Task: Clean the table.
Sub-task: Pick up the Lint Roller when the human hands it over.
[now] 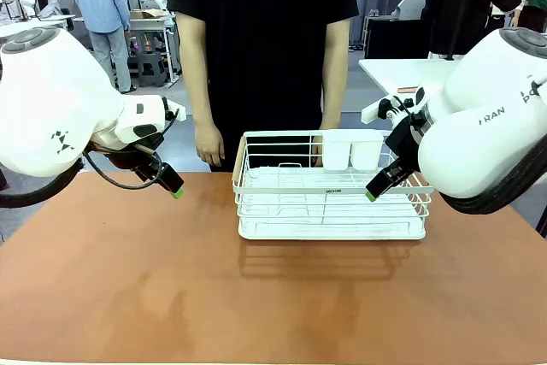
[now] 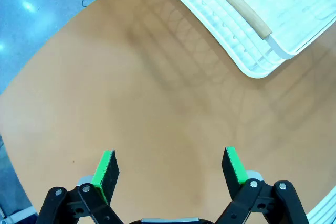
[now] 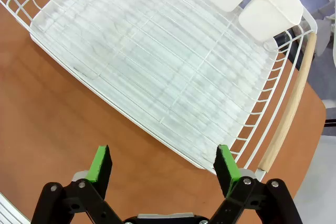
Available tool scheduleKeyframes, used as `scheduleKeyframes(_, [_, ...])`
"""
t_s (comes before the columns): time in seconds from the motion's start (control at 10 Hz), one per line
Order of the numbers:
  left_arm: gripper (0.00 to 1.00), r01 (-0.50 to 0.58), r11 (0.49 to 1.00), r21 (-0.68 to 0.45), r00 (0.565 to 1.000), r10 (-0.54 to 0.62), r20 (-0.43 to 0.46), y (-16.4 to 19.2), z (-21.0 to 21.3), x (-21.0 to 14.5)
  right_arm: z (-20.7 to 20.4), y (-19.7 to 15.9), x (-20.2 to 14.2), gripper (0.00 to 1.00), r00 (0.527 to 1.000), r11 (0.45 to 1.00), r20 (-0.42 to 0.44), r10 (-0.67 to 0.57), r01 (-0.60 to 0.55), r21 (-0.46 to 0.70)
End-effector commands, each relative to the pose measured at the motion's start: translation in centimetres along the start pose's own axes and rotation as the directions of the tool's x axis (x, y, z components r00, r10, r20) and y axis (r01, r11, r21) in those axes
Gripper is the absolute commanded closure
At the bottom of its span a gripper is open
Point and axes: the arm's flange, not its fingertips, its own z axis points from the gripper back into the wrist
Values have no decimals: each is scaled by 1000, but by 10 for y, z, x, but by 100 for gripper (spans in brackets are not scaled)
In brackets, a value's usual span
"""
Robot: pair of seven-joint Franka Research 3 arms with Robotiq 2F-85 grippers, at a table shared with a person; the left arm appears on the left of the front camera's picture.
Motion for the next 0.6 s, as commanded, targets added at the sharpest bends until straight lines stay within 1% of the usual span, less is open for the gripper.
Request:
scheduleKeyframes(0.0, [0, -1, 1000, 0, 1000, 1, 0, 0, 0, 0, 0, 0, 0, 0, 1000, 1000, 0, -1, 1, 0])
scheduleKeyframes(0.5, [0, 0, 1000, 0, 1000, 0, 0, 0, 0, 0, 0, 0, 0, 0, 1000, 1000, 0, 0, 0, 0])
